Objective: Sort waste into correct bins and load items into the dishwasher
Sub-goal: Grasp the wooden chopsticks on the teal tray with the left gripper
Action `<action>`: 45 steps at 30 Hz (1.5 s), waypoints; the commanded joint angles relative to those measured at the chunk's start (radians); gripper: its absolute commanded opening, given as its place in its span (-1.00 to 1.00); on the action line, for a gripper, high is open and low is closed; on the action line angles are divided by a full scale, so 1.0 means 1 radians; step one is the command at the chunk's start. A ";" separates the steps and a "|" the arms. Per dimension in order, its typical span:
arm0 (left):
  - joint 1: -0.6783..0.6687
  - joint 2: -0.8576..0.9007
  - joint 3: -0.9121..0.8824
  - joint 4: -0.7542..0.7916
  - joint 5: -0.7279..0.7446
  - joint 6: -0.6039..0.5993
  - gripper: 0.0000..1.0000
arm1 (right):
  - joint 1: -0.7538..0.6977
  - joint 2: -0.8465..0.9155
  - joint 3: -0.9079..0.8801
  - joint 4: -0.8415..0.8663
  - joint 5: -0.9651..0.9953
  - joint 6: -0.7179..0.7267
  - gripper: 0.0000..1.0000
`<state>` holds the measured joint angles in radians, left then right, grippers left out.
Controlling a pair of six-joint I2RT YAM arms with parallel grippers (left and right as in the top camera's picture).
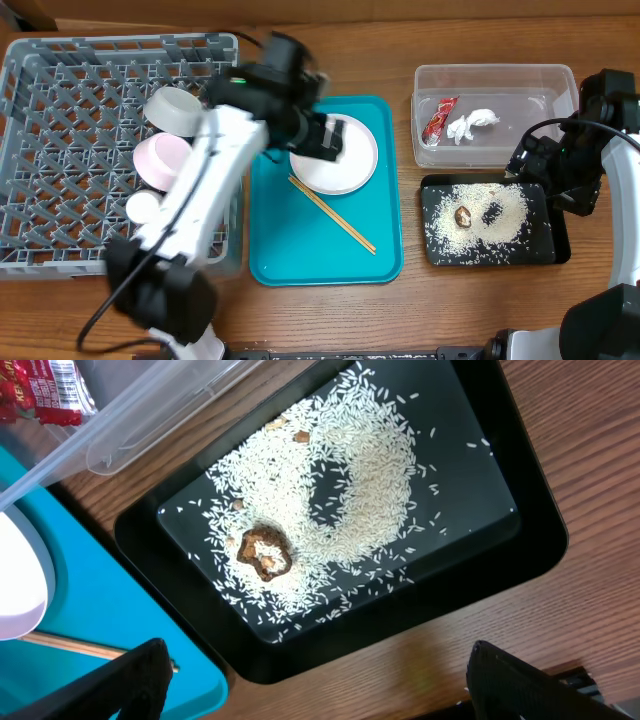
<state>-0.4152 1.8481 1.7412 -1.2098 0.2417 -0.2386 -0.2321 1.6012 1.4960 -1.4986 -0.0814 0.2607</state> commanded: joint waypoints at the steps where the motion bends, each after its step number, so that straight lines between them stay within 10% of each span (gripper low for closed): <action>1: -0.077 0.113 -0.006 -0.096 -0.039 -0.418 1.00 | 0.001 -0.027 0.005 0.004 -0.003 -0.002 0.92; 6: -0.156 0.243 -0.026 -0.139 -0.145 -0.641 1.00 | 0.001 -0.027 0.005 0.003 -0.003 -0.002 0.92; 18: -0.216 0.252 -0.319 0.153 -0.250 -0.701 0.90 | 0.001 -0.027 0.005 0.003 -0.003 -0.002 0.92; 27: -0.068 0.252 -0.386 0.088 -0.298 -0.670 -0.06 | 0.001 -0.027 0.005 0.002 -0.003 -0.002 0.92; 32: 0.026 0.252 -0.386 0.089 -0.297 -0.636 -0.92 | 0.001 -0.027 0.005 0.001 -0.003 -0.002 0.92; 45: 0.085 0.240 -0.324 0.144 -0.297 -0.465 -0.91 | 0.001 -0.027 0.005 0.000 -0.003 -0.002 0.92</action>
<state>-0.3454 2.0533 1.3994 -1.1000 -0.0132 -0.7803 -0.2321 1.6012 1.4960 -1.5028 -0.0814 0.2607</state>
